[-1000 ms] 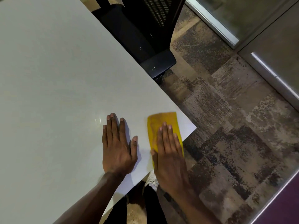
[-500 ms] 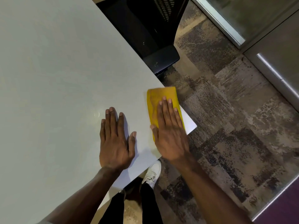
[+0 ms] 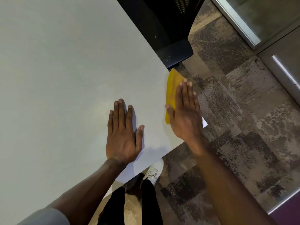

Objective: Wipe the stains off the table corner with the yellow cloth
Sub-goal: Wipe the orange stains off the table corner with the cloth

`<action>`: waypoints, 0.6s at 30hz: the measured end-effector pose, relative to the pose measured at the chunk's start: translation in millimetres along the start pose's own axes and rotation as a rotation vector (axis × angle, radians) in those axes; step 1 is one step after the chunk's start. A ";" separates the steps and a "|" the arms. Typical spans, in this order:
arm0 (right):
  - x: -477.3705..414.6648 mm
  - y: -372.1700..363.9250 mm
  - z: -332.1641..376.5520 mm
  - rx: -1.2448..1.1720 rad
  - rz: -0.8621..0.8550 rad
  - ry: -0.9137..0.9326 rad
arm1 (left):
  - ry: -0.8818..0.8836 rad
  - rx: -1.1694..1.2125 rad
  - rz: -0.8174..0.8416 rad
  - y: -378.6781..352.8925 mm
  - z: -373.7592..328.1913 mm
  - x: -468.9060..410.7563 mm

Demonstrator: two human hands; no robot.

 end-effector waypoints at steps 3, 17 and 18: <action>4.0 -1.5 7.2 -0.004 -0.010 -0.007 | -0.003 0.001 -0.005 0.3 0.3 0.4; 95.9 -26.1 46.3 -0.013 0.015 0.023 | -0.016 -0.015 -0.014 -1.5 1.5 -1.2; 75.9 -21.8 39.3 -0.001 0.000 -0.011 | -0.023 -0.017 -0.021 -1.2 1.4 -1.2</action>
Point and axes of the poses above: each hand's wrist, its own x-axis away from the middle knuckle, its own y-axis out of the back of the hand, z = x × y, the point moved 4 cm from there along -x, towards the middle knuckle, and after that the axes turned 1 degree about x, right-handed, at the moved point
